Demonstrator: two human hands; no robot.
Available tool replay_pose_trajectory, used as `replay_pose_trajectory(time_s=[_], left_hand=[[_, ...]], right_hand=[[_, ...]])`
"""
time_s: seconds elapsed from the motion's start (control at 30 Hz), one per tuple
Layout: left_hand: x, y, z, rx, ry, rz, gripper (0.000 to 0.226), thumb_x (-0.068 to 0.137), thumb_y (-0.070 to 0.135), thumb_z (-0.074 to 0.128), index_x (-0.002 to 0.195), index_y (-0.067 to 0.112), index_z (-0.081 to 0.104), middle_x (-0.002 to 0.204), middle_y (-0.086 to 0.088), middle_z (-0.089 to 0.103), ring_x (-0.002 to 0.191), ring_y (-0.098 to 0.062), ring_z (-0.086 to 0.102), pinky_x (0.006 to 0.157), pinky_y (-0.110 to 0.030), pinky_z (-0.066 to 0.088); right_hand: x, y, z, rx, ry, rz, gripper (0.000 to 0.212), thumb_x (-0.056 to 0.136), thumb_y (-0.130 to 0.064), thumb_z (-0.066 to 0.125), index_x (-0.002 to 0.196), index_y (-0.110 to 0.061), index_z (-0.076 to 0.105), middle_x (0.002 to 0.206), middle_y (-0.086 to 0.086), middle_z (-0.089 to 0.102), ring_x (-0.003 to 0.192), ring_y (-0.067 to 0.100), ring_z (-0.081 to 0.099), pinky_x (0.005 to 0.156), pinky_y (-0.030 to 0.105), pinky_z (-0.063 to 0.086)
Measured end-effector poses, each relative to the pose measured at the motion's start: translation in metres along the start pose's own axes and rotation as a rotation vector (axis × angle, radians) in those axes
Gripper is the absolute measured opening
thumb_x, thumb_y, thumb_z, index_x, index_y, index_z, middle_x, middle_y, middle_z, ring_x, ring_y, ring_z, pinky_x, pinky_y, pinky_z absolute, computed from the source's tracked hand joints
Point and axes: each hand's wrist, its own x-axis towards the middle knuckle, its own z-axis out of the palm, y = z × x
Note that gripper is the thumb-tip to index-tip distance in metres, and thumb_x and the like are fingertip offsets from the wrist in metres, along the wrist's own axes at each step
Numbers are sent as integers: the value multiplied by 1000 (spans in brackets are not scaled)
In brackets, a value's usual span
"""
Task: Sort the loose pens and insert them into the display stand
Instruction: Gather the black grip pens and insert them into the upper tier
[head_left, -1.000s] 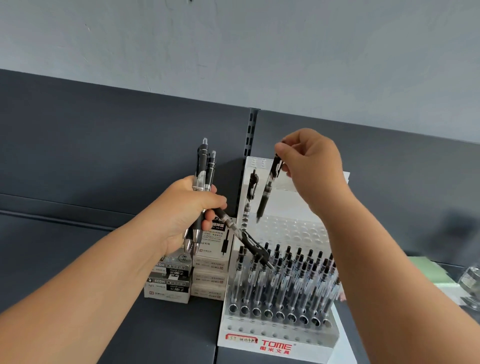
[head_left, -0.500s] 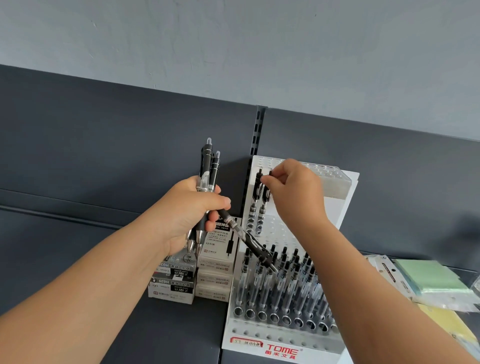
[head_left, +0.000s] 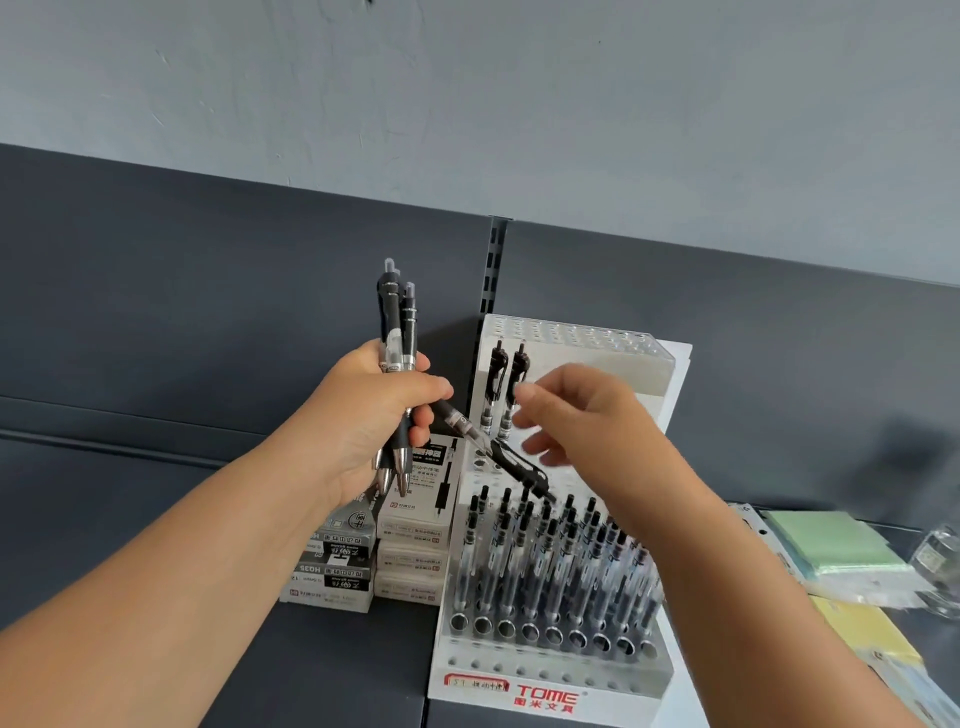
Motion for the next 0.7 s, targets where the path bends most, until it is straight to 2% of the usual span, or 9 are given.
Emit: replay_pose_trajectory(time_s=[0.07, 0.1, 0.13, 0.23, 0.3, 0.4, 0.53, 0.63, 0.7], left_hand=[[2, -1, 4, -43, 44, 7, 20, 83, -1, 65, 91, 13, 54, 72, -8, 59, 46, -10, 49, 40, -20, 42], [3, -2, 5, -56, 61, 4, 20, 83, 0, 65, 90, 14, 54, 71, -8, 59, 44, -9, 51, 40, -20, 42], [3, -3, 7, -67, 70, -3, 20, 84, 0, 65, 90, 14, 53, 72, -8, 60, 44, -8, 53, 39, -19, 42], [3, -5, 10, -93, 57, -14, 19, 85, -2, 62, 92, 14, 53, 91, -10, 69, 54, -8, 62, 43, -20, 45], [3, -6, 12, -90, 49, -25, 19, 86, -4, 58, 92, 14, 54, 93, -10, 69, 56, -9, 63, 45, -21, 45], [1, -8, 15, -42, 14, -53, 16, 87, 1, 62, 94, 13, 54, 79, -11, 66, 45, -9, 56, 41, -20, 42], [-2, -11, 19, -59, -32, -82, 17, 86, 6, 66, 98, 9, 55, 81, -13, 73, 50, -9, 58, 40, -19, 43], [-4, -13, 22, -19, -57, -102, 22, 86, 9, 67, 105, 5, 56, 83, -13, 73, 49, -8, 57, 40, -18, 42], [-4, -15, 22, 20, -48, -89, 23, 86, 12, 69, 104, 5, 58, 84, -10, 70, 52, -8, 57, 40, -18, 42]], right_hand=[[-6, 4, -3, 146, -180, 100, 16, 91, -28, 60, 90, -13, 63, 86, 4, 71, 73, 15, 67, 76, 34, 57], [-8, 6, -4, 204, -211, 117, 10, 91, -22, 62, 91, -12, 63, 86, 5, 69, 72, 16, 66, 75, 32, 57], [-9, 8, -5, 242, -203, 120, 4, 89, -15, 63, 92, -12, 63, 85, 7, 68, 70, 15, 66, 72, 29, 57], [-8, 10, -11, 361, -83, 129, 12, 87, 2, 61, 87, -10, 61, 80, 10, 66, 60, 12, 62, 61, 22, 54], [-6, 12, -18, 492, -8, 154, 11, 90, -1, 59, 85, -11, 61, 77, 9, 67, 56, 10, 60, 56, 20, 52], [-4, 15, -27, 641, 20, 135, 6, 91, -13, 58, 87, -14, 62, 69, 3, 66, 56, 10, 58, 54, 19, 50], [-4, 13, -28, 872, -29, 63, 14, 94, -5, 49, 97, -10, 62, 68, 2, 62, 57, 10, 58, 56, 19, 51], [1, 12, -29, 819, 33, 23, 16, 97, -8, 47, 93, -12, 62, 71, 0, 60, 61, 10, 57, 57, 20, 50], [6, 10, -32, 690, 114, 4, 14, 96, -10, 50, 88, -12, 61, 78, 0, 62, 71, 12, 59, 65, 24, 51]])
